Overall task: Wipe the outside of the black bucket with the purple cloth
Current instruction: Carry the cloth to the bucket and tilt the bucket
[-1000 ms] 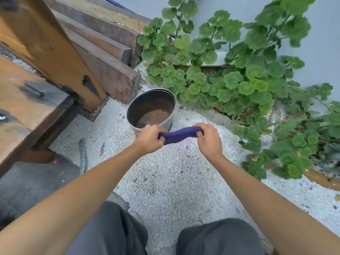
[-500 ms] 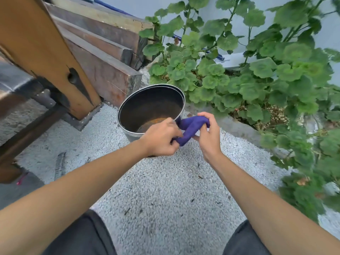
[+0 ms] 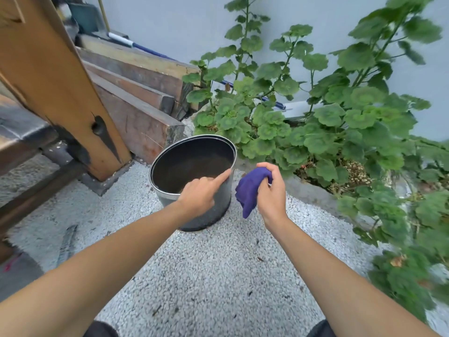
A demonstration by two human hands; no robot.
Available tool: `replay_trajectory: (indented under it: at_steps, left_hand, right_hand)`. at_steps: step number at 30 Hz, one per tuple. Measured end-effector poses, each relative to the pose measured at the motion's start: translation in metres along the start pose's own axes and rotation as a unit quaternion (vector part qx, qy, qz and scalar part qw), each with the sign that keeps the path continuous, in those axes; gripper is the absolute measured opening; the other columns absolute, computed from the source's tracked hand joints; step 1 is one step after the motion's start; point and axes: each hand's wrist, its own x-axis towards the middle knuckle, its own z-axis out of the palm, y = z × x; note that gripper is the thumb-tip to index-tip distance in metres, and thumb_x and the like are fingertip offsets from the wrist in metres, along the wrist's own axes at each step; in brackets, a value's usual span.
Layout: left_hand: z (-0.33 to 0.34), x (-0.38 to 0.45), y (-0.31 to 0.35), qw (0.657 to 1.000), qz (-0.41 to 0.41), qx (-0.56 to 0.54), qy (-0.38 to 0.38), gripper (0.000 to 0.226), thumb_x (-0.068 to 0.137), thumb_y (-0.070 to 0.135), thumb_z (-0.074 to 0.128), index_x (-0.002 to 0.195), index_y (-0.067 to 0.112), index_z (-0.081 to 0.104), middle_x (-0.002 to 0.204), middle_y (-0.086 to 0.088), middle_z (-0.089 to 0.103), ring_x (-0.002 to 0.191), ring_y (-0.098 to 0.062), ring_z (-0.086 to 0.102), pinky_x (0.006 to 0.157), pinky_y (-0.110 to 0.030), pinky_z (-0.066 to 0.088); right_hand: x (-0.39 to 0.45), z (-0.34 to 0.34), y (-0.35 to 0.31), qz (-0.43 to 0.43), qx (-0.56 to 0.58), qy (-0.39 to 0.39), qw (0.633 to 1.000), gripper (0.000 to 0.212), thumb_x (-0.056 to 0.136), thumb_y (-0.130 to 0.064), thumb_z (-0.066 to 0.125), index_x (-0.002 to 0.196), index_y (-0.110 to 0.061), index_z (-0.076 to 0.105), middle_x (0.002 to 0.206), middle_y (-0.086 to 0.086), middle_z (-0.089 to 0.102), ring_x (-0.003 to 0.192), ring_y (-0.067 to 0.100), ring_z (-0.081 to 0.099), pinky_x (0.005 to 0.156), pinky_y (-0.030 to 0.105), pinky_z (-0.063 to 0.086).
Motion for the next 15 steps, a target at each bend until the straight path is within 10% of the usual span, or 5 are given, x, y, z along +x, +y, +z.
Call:
replay_trajectory:
  at_steps: [6, 10, 15]
  left_hand:
    - [-0.048, -0.006, -0.014, 0.987, -0.089, -0.080, 0.106, 0.074, 0.089, 0.010, 0.052, 0.151, 0.046, 0.035, 0.121, -0.006, 0.071, 0.107, -0.037, 0.064, 0.078, -0.039, 0.049]
    - [-0.062, -0.019, -0.037, 0.958, -0.126, -0.234, 0.107, 0.064, 0.090, 0.012, 0.051, 0.150, 0.036, 0.043, 0.108, -0.004, 0.076, 0.063, -0.019, 0.052, 0.070, -0.036, 0.052]
    - [-0.049, -0.040, -0.039, 0.956, -0.132, -0.261, 0.036, 0.060, 0.094, 0.011, 0.052, 0.153, 0.017, 0.041, 0.154, -0.003, 0.047, 0.106, -0.022, 0.062, 0.092, -0.026, 0.041]
  right_hand:
    - [-0.006, -0.013, -0.016, -0.043, -0.003, -0.020, 0.999, 0.042, 0.100, 0.002, 0.039, 0.114, -0.030, 0.062, 0.109, 0.005, 0.070, 0.104, 0.022, 0.068, 0.100, 0.050, 0.053]
    - [-0.015, -0.018, -0.028, -0.072, 0.024, -0.040, 0.996, 0.040, 0.102, 0.005, 0.039, 0.113, -0.026, 0.061, 0.098, -0.001, 0.069, 0.091, 0.007, 0.067, 0.089, 0.029, 0.053]
    - [-0.021, -0.016, -0.036, -0.118, 0.004, -0.104, 0.988, 0.040, 0.103, 0.005, 0.039, 0.114, -0.025, 0.062, 0.098, -0.001, 0.068, 0.084, 0.007, 0.062, 0.080, 0.022, 0.048]
